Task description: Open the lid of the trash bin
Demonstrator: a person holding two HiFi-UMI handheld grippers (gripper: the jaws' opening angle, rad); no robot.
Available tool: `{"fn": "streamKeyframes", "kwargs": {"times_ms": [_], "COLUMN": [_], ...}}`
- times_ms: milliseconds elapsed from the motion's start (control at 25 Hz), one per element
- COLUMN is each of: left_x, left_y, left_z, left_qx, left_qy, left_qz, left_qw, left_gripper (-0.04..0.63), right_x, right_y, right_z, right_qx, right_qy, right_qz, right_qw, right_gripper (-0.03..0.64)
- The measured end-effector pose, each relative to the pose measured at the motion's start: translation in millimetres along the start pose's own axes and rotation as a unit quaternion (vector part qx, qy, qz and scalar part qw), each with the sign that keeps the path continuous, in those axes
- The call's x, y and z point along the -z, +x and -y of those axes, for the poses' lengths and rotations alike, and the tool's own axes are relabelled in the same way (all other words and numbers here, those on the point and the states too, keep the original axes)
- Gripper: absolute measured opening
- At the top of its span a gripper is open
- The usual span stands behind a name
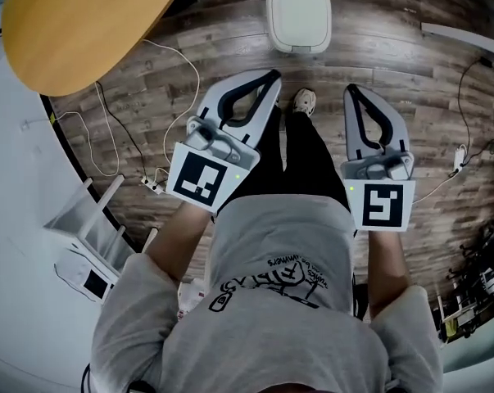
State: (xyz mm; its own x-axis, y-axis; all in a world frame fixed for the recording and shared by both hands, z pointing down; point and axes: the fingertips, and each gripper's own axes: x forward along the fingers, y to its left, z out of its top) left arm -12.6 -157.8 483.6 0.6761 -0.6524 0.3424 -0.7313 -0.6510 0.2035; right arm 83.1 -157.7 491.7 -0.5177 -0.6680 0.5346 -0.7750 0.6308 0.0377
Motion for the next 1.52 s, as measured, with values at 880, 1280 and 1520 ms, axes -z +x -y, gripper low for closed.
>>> {"fn": "streamKeyframes", "kwargs": {"times_ms": [880, 1280, 1520], "left_x": [167.6, 251.3, 298.5], "left_y": [73.8, 104.7, 120.2], "left_z": [-29.7, -42.3, -46.6], "left_qx": [0.011, 0.005, 0.011], "left_qy": [0.017, -0.015, -0.019], "left_qz": [-0.043, -0.064, -0.081], "left_qw": [0.9989, 0.9978, 0.9965], "left_gripper": [0.02, 0.02, 0.02], "right_x": [196.6, 282.5, 335.8], "right_y": [121.4, 180.1, 209.4], "right_z": [-27.9, -39.1, -38.4], "right_qx": [-0.046, -0.073, -0.085], "right_qy": [-0.124, -0.214, -0.258], "right_qz": [-0.133, -0.18, -0.219], "right_qw": [0.982, 0.957, 0.937], "right_gripper": [0.023, 0.032, 0.04]}}
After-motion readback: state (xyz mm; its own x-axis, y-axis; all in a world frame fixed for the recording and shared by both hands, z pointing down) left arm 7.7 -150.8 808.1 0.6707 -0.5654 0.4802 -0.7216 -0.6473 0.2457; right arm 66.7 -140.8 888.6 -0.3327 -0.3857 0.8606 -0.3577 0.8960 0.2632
